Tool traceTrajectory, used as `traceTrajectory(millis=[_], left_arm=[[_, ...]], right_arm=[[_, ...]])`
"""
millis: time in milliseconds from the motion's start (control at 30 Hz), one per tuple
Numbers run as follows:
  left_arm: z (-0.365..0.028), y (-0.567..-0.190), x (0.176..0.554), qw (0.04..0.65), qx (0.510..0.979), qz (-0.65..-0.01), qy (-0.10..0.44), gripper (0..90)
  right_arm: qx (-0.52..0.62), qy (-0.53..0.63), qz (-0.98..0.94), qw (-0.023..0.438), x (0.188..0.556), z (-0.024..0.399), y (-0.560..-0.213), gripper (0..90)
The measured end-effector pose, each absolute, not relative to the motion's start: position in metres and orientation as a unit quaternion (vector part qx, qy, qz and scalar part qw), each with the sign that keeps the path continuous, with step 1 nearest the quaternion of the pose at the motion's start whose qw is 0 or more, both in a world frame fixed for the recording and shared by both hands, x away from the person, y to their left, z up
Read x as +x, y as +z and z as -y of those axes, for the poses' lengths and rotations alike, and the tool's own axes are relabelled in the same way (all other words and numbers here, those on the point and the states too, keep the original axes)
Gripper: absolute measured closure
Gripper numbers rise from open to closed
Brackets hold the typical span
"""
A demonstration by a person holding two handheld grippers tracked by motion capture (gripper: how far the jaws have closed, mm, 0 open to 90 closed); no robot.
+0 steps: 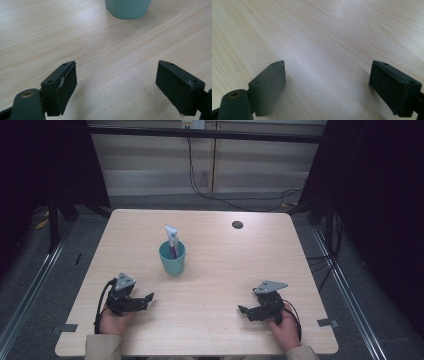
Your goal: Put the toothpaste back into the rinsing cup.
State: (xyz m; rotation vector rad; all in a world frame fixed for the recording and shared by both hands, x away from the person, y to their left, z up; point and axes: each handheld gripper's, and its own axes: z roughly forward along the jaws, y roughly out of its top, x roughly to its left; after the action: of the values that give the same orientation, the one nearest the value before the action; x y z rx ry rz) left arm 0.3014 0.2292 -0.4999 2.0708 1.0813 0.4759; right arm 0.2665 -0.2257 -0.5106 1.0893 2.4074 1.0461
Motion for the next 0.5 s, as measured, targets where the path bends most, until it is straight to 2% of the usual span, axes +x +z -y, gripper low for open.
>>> traceTrajectory(millis=[500], left_arm=[[-0.2305, -0.5055, 0.2975, 0.356, 0.817, -0.410, 0.193, 16.8]], right_arm=[[0.379, 0.364, -0.838, 0.149, 0.2665, 0.2257, -0.5106, 13.0]])
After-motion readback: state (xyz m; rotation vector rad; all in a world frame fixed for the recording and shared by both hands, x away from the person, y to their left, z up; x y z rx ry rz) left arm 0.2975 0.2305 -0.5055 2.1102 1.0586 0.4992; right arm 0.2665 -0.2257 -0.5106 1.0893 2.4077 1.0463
